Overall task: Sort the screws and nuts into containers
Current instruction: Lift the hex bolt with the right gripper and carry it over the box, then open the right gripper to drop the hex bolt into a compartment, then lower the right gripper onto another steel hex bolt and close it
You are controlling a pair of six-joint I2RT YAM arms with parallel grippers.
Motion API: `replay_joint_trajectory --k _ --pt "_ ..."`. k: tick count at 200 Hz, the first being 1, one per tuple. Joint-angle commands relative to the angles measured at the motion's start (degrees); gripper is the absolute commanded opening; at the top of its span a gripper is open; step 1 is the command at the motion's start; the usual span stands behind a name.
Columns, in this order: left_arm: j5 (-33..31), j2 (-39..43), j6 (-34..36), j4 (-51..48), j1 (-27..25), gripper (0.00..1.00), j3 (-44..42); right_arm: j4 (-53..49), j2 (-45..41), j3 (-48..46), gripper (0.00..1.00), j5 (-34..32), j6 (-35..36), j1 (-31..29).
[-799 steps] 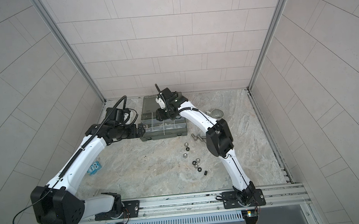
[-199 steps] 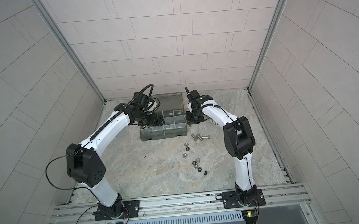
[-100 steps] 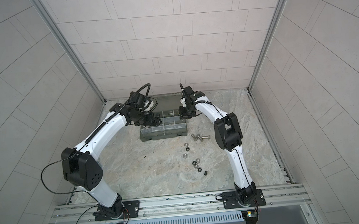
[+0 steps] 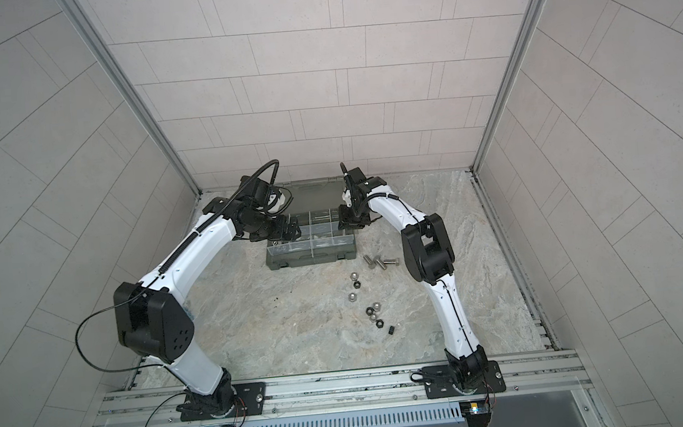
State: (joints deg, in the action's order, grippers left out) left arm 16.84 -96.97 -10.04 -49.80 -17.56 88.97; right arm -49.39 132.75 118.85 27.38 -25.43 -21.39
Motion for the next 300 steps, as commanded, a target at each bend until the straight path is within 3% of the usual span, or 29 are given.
replay_joint_trajectory --k 1,41,72,169,220,300 --pt "0.99 1.62 0.37 -0.43 0.42 1.0 -0.46 -0.48 -2.61 -0.88 0.46 -0.18 0.79 -0.32" --pt "1.76 0.58 0.37 -0.13 0.09 1.0 0.87 -5.72 -8.44 -1.8 0.48 -5.39 6.06 -0.32" --pt "0.79 -0.82 0.86 -0.12 -1.91 1.0 2.31 -8.52 -14.94 -9.2 0.46 -11.25 10.36 -0.22" --pt "4.31 -6.57 4.57 2.25 -15.53 1.0 8.7 -1.83 -24.15 -35.13 0.4 -14.46 11.79 1.68" --pt "6.6 -8.63 3.89 3.65 -18.81 1.0 9.32 -1.05 -23.39 -36.31 0.34 -14.65 11.11 2.01" --pt "4.2 -8.15 4.05 3.85 -19.33 1.0 8.1 -0.55 -19.44 -35.99 0.29 -12.28 10.23 2.23"
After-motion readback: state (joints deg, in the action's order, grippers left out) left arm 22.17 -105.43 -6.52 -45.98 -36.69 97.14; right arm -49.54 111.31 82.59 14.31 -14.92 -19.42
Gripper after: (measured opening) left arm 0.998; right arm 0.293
